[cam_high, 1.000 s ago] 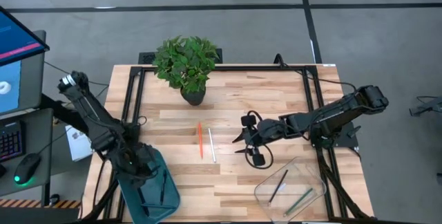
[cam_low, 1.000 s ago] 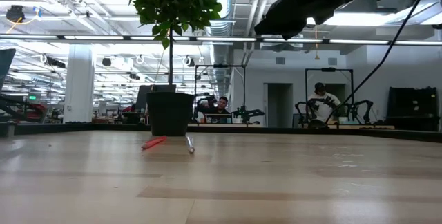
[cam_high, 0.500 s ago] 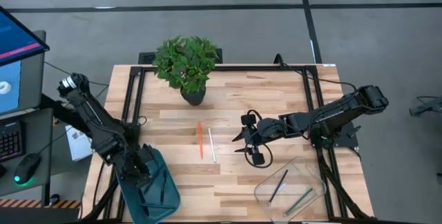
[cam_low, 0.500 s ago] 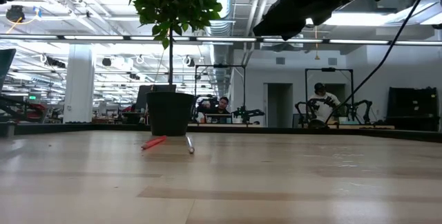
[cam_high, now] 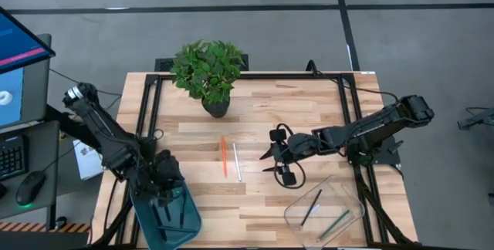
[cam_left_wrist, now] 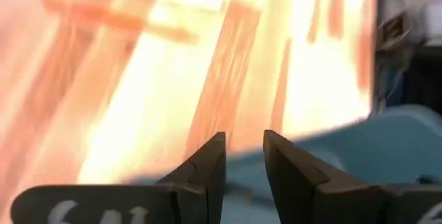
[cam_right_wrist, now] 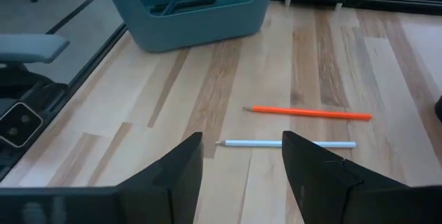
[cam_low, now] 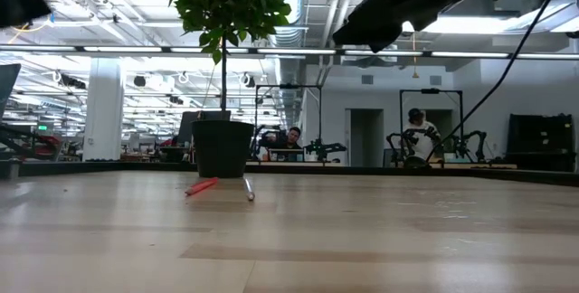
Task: Sort pens & pencils
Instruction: Put the orange pencil into the transparent bin
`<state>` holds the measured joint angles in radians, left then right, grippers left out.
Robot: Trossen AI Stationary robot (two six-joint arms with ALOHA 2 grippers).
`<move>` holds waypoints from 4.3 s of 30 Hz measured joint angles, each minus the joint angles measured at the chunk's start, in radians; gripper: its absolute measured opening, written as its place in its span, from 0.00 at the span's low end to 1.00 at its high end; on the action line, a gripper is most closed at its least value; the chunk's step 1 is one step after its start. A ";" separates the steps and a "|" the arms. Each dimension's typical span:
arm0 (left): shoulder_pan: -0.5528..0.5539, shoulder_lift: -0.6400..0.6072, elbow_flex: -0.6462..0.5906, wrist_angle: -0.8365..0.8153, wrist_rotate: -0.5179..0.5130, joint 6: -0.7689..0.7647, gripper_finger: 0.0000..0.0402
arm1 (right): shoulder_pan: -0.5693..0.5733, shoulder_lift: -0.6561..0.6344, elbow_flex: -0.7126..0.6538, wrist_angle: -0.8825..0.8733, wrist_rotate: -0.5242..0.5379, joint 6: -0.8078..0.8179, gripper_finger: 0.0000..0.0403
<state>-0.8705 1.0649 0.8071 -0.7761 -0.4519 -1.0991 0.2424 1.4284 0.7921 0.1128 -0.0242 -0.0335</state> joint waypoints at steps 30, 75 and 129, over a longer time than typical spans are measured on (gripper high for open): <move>0.408 0.358 -0.029 0.461 -0.385 -0.030 0.22 | -0.184 0.000 0.000 -0.146 0.029 -0.120 0.52; 0.541 0.625 -0.017 0.554 -0.228 -0.136 0.22 | -0.206 0.000 0.000 -0.107 0.028 -0.071 0.52; 0.545 0.768 0.036 0.456 -0.150 -0.124 0.14 | -0.204 0.000 0.000 -0.075 0.025 -0.053 0.51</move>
<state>-0.3260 1.8324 0.8431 -0.3203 -0.6015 -1.2235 0.0387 1.4284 0.7918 0.0375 0.0006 -0.0865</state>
